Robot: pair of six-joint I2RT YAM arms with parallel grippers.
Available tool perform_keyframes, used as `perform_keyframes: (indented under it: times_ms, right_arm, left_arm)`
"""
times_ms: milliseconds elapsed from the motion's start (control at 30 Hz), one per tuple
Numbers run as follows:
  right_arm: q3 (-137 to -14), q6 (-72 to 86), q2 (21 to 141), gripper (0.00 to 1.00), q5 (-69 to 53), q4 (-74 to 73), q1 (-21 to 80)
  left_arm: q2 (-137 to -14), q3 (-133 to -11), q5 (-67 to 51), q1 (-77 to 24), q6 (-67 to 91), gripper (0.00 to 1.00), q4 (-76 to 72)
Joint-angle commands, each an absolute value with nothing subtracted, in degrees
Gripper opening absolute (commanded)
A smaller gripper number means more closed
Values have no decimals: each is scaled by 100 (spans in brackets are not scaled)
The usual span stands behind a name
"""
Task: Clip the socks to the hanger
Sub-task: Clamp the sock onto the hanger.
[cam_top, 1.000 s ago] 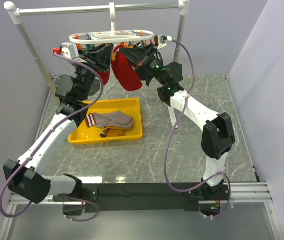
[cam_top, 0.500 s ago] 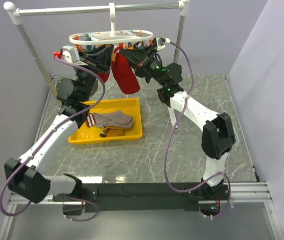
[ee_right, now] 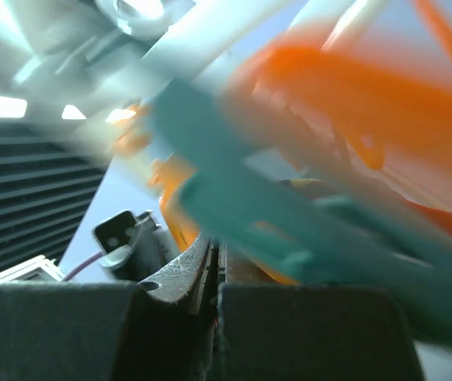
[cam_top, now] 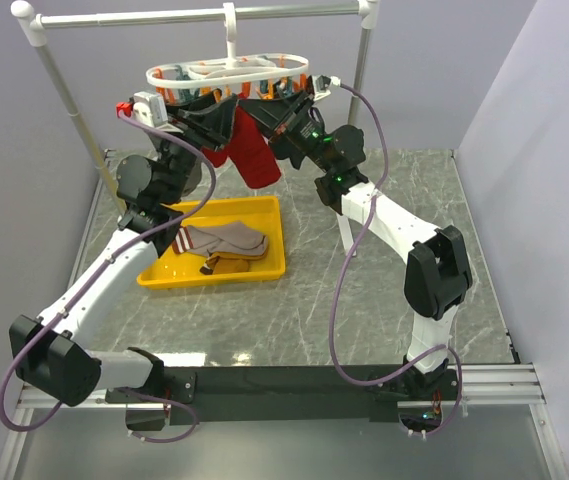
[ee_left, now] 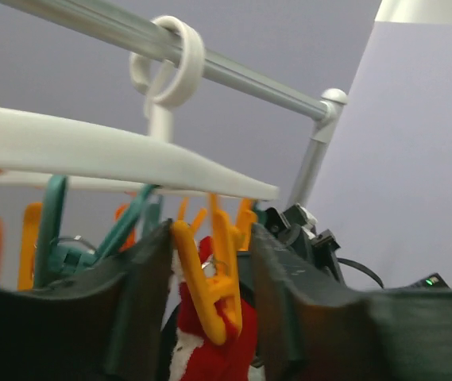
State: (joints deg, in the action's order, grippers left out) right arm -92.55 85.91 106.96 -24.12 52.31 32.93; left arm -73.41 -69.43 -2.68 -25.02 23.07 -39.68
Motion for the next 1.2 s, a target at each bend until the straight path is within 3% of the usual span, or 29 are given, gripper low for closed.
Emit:
perform_keyframes:
  times_ms: [0, 133, 333, 500, 533, 600, 633, 767, 900, 1167]
  right_arm:
    - [-9351, 8359, 10371, 0, -2531, 5116, 3357]
    - [-9395, 8262, 10380, 0, -2557, 5063, 3349]
    - [-9439, 8209, 10389, 0, -2575, 5045, 3349]
    - [-9413, 7999, 10345, 0, -2601, 4843, 3331]
    - [-9413, 7955, 10336, 4, -2628, 4782, 3331]
    - [-9448, 7623, 10266, 28, -2715, 4379, 3331]
    - [-9466, 7446, 10205, 45, -2759, 4194, 3322]
    - [-9509, 6182, 9766, 76, -2593, 2590, 3296]
    - [-9545, 4531, 9081, 80, -2111, 1364, 3287]
    - [-8870, 2744, 7894, 85, -1073, 62, 3296]
  left_arm:
    - [-7014, -7049, -414, -2602, 2224, 52, -3850]
    - [-6882, -7058, -343, -2602, 2189, 76, -3683]
    - [-6636, -7154, 122, -2593, 2408, 79, -3131]
    - [-6417, -7400, 633, -2602, 2829, 77, -1838]
    - [-6381, -7383, 642, -2602, 2874, 76, -1715]
    - [-6267, -7278, 642, -2602, 2944, 76, -1513]
    - [-6223, -7234, 685, -2602, 2953, 76, -1468]
    - [-6038, -7189, 843, -2602, 2953, 76, -1056]
    - [-6029, -7558, 1045, -2593, 3058, 78, -213]
    - [-5766, -7691, 1090, -2566, 3419, 80, 1553]
